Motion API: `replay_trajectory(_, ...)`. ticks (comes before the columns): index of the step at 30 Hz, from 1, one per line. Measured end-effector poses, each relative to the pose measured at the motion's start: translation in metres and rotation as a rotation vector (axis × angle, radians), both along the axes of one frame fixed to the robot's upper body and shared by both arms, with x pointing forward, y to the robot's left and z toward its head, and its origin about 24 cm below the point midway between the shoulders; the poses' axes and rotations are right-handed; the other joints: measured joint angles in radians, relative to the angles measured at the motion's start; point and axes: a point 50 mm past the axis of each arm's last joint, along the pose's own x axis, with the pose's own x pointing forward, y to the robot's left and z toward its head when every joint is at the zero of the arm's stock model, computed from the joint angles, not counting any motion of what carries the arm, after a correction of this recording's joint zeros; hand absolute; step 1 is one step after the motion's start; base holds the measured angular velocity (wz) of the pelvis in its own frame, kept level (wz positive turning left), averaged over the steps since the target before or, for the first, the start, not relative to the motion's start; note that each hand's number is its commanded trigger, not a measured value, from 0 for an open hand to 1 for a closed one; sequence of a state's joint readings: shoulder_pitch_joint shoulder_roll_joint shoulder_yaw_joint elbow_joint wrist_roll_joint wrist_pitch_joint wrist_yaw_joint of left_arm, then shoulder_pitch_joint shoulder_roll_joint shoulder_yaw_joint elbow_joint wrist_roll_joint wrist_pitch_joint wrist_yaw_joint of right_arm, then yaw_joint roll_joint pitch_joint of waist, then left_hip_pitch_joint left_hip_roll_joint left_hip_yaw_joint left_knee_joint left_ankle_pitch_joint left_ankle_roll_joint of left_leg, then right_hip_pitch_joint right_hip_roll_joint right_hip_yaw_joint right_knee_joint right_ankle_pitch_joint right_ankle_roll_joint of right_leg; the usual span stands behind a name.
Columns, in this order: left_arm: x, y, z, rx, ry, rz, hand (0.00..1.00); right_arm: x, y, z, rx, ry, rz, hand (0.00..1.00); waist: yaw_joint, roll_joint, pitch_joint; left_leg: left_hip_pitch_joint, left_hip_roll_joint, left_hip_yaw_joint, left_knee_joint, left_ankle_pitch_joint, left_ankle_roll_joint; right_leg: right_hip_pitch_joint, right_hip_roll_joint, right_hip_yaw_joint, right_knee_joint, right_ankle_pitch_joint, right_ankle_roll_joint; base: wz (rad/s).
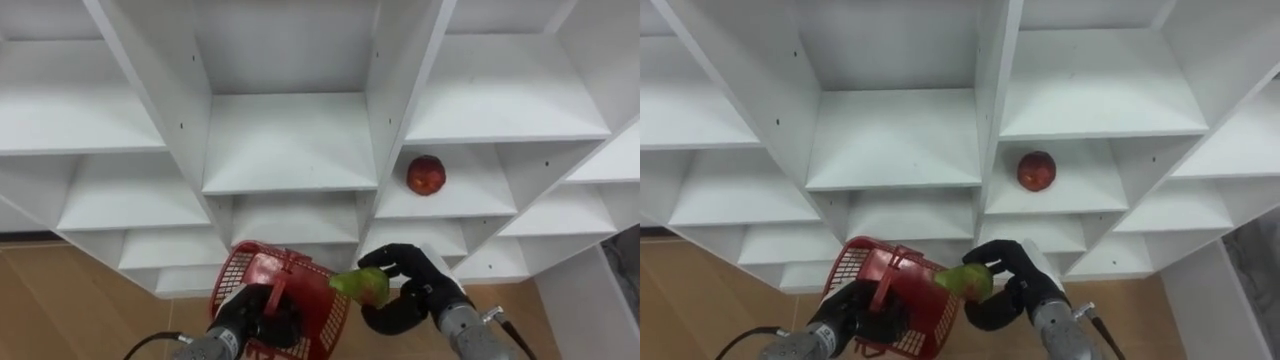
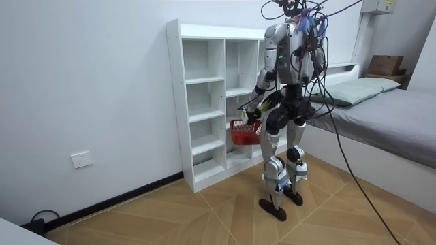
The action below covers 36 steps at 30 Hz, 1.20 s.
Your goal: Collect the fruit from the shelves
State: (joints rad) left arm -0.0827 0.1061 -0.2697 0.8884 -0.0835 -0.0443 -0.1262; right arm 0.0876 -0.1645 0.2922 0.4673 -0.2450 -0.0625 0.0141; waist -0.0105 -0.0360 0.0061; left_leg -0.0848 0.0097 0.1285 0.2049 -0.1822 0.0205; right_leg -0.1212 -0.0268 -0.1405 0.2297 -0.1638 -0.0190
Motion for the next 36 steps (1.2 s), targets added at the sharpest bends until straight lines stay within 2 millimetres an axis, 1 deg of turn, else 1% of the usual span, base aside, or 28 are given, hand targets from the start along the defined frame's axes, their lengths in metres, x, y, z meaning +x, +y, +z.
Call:
replay_trajectory(3, 0.0, 0.0, 0.0, 0.002, 0.001, -0.003, 1.0, -0.005, -0.002, -0.007, -0.011, 0.037, -0.006, 1.0, 0.009, 0.0, 0.0002, 0.001, 0.0, 0.0, 0.0, 0.0, 0.0, -0.002, 0.0, -0.001, 0.007, 0.0, 0.0, 0.0)
replay_trajectory(5, 0.0, -0.001, 0.0, 0.002, -0.001, -0.009, 1.0, -0.006, -0.003, -0.008, -0.013, 0.043, -0.006, 1.0, 0.015, 0.001, 0.0005, 0.0, 0.0, 0.001, 0.0, 0.0, 0.0, -0.002, -0.001, -0.001, 0.007, 0.0, 0.0, 0.0)
replay_trajectory(8, 0.001, -0.001, 0.001, 0.0, -0.004, -0.01, 1.0, -0.005, 0.001, -0.01, -0.02, 0.049, 0.022, 1.0, 0.019, 0.002, 0.0011, -0.002, 0.0, 0.0, 0.0, 0.0, 0.0, -0.002, 0.0, -0.001, 0.008, 0.001, -0.001, 0.05)
replay_trajectory(10, 0.001, -0.002, 0.001, 0.0, -0.004, -0.01, 1.0, -0.003, 0.006, -0.009, -0.041, 0.044, 0.067, 1.0, 0.02, 0.006, 0.0028, -0.006, 0.001, -0.001, 0.001, 0.0, 0.0, -0.003, 0.0, -0.002, 0.008, 0.002, 0.0, 0.04)
replay_trajectory(15, 0.001, -0.002, 0.001, -0.001, -0.005, -0.011, 1.0, 0.004, 0.008, -0.007, -0.083, 0.029, 0.117, 1.0, 0.021, 0.017, 0.0025, -0.013, 0.0, -0.001, 0.0, 0.0, 0.0, -0.01, -0.001, -0.009, 0.007, 0.003, 0.0, 0.0)
replay_trajectory(22, 0.0, -0.003, 0.0, 0.006, -0.002, -0.031, 1.0, 0.012, 0.013, -0.005, -0.093, 0.02, 0.15, 1.0, 0.02, 0.017, 0.0026, -0.029, 0.0, -0.003, 0.002, 0.0, 0.0, -0.022, -0.003, -0.017, 0.008, 0.002, 0.0, 0.0)
replay_trajectory(24, -0.001, -0.002, -0.001, 0.01, 0.004, -0.029, 1.0, 0.017, 0.014, -0.006, -0.099, 0.027, 0.15, 1.0, 0.022, 0.017, 0.0031, -0.027, 0.0, -0.003, 0.0, 0.0, 0.0, -0.022, -0.005, -0.017, 0.008, 0.003, 0.0, 0.0)
replay_trajectory(26, -0.001, -0.001, -0.002, 0.013, 0.01, -0.028, 1.0, 0.02, 0.013, -0.007, -0.106, 0.029, 0.149, 1.0, 0.022, 0.015, 0.0047, -0.026, 0.0, -0.003, 0.0, 0.0, 0.0, -0.022, -0.006, -0.017, 0.007, 0.003, 0.0, 0.0)
replay_trajectory(27, -0.001, 0.0, -0.002, 0.016, 0.01, -0.028, 1.0, 0.022, 0.013, -0.006, -0.109, 0.026, 0.149, 1.0, 0.021, 0.012, 0.008, -0.027, 0.0, -0.003, 0.0, 0.0, 0.0, -0.022, -0.006, -0.017, 0.007, 0.003, 0.0, 0.0)
replay_trajectory(30, -0.002, 0.001, -0.002, 0.025, 0.015, -0.042, 1.0, 0.022, 0.013, -0.006, -0.111, 0.023, 0.145, 1.0, 0.019, 0.008, 0.0136, -0.031, 0.0, -0.01, 0.0, 0.0, 0.0, -0.022, -0.007, -0.027, 0.007, 0.002, 0.0, 0.07)
replay_trajectory(36, -0.006, 0.001, -0.005, 0.036, 0.032, -0.058, 1.0, 0.024, 0.013, -0.008, -0.115, 0.033, 0.14, 1.0, 0.021, 0.008, 0.0142, -0.046, 0.0, -0.012, 0.009, 0.0, 0.0, -0.034, -0.007, -0.027, 0.009, 0.002, 0.0, 0.01)
